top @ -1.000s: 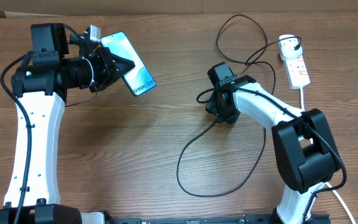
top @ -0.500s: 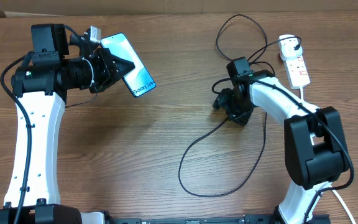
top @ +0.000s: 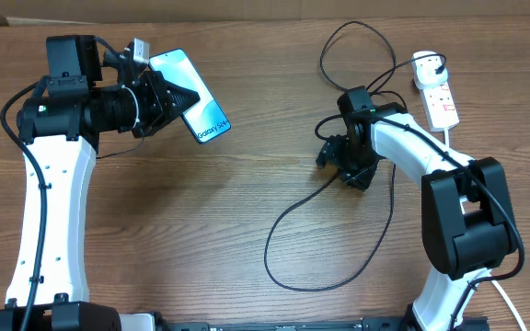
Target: Plug charger to phone and switch on socket
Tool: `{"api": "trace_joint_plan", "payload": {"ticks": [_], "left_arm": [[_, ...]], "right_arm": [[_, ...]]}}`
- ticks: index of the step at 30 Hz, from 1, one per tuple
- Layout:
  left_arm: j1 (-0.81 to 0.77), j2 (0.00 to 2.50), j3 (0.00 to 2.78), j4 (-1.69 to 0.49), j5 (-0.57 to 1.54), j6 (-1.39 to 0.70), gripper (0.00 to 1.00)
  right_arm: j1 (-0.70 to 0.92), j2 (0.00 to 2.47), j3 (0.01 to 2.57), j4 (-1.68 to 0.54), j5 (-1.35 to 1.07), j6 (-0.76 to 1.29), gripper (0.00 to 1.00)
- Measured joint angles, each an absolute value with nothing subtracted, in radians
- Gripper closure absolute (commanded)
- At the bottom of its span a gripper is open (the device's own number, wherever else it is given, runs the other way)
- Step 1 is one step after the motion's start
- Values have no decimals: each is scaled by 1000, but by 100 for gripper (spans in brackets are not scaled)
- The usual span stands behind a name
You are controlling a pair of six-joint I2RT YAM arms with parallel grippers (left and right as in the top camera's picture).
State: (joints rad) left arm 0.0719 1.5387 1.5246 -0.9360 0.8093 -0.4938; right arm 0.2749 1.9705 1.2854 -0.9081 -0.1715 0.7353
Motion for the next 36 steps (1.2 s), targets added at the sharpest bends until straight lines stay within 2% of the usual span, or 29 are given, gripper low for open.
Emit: {"api": "trace_joint_plan", "payload": {"ticks": [4, 8, 13, 18, 27, 36], "left_arm": [[72, 1539, 1525, -937, 809, -494, 96], [72, 1539, 1525, -948, 809, -494, 96], [72, 1539, 1525, -950, 809, -494, 96], [72, 1539, 1525, -950, 809, -493, 96], [72, 1539, 1525, -951, 807, -493, 96], [72, 1539, 1525, -951, 807, -493, 96]], "right_arm": [[276, 1971, 1282, -909, -183, 734, 38], [283, 1972, 1282, -902, -167, 761, 41], [293, 1972, 1281, -884, -122, 814, 57], [293, 1972, 1280, -854, -107, 834, 58], [293, 1973, 1280, -852, -99, 838, 67], [293, 1974, 1280, -854, -97, 838, 71]]}}
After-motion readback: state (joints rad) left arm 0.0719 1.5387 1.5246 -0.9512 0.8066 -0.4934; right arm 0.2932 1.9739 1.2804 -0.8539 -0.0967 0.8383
